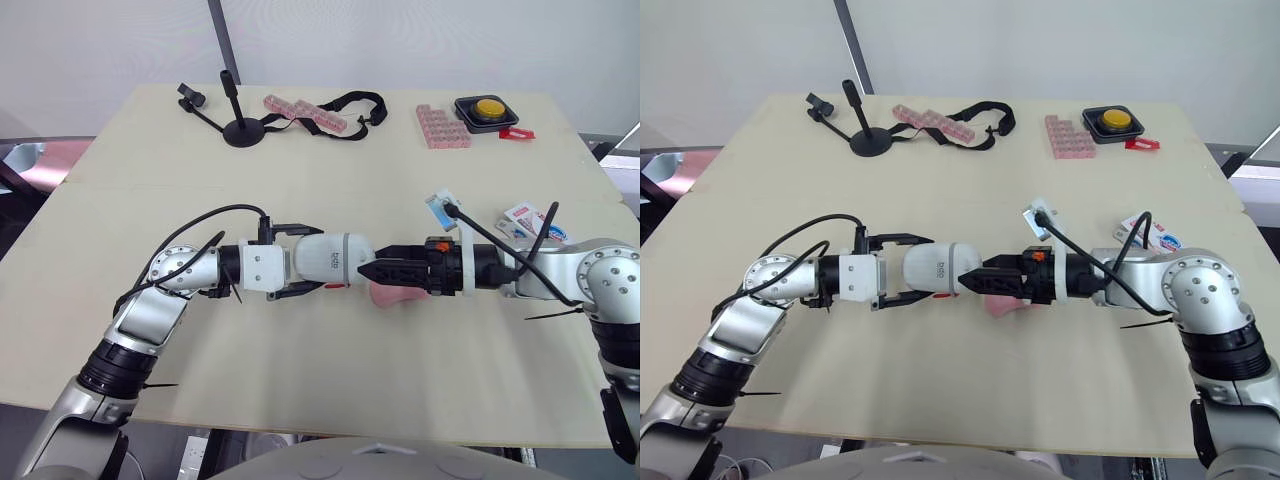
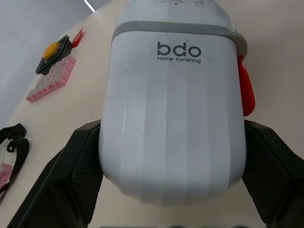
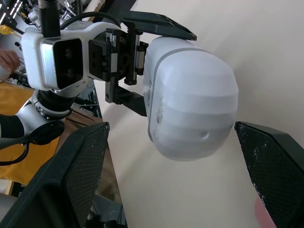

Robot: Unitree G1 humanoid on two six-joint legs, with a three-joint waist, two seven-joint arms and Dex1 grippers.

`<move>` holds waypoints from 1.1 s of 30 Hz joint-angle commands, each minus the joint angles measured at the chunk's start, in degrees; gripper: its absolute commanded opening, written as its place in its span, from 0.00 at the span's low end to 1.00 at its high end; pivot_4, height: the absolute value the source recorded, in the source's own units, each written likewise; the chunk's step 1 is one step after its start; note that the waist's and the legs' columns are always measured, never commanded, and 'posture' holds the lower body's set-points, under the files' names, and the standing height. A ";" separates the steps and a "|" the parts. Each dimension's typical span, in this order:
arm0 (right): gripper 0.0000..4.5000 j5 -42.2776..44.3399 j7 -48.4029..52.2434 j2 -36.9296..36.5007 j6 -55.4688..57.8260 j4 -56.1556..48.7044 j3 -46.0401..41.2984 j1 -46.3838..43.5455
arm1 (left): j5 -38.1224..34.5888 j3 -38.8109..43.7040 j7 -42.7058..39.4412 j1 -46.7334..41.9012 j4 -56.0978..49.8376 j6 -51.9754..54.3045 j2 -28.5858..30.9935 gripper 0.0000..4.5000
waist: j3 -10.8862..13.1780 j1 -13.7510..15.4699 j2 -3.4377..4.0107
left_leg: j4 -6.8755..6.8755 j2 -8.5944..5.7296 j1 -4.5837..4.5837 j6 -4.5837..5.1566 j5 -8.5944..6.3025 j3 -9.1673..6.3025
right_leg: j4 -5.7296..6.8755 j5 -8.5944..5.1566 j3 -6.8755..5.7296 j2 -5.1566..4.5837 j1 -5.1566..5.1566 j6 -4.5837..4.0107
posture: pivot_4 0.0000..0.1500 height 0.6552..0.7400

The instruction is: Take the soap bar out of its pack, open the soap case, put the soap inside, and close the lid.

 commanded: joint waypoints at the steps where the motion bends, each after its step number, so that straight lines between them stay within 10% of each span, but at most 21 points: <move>1: 1.00 0.79 -0.87 0.56 -1.29 0.25 -0.33 -1.41 | -0.89 0.21 0.46 -0.91 -2.50 -0.35 0.17 0.78 | 0.00 0.07 0.00 | 0.00 0.00 0.00 -0.01 0.00 0.00 | 0.00 0.00 0.00 0.01 0.00 0.00 | 1.00 1.00; 33: 0.94 5.51 -3.26 0.67 -0.76 3.51 0.43 -1.07 | -0.46 -0.29 0.83 -1.45 -3.92 1.30 0.17 0.78 | 0.00 0.19 0.00 | 0.01 0.00 0.00 -0.04 -0.02 0.00 | 0.02 0.00 -0.01 0.05 -0.05 0.00 | 1.00 1.00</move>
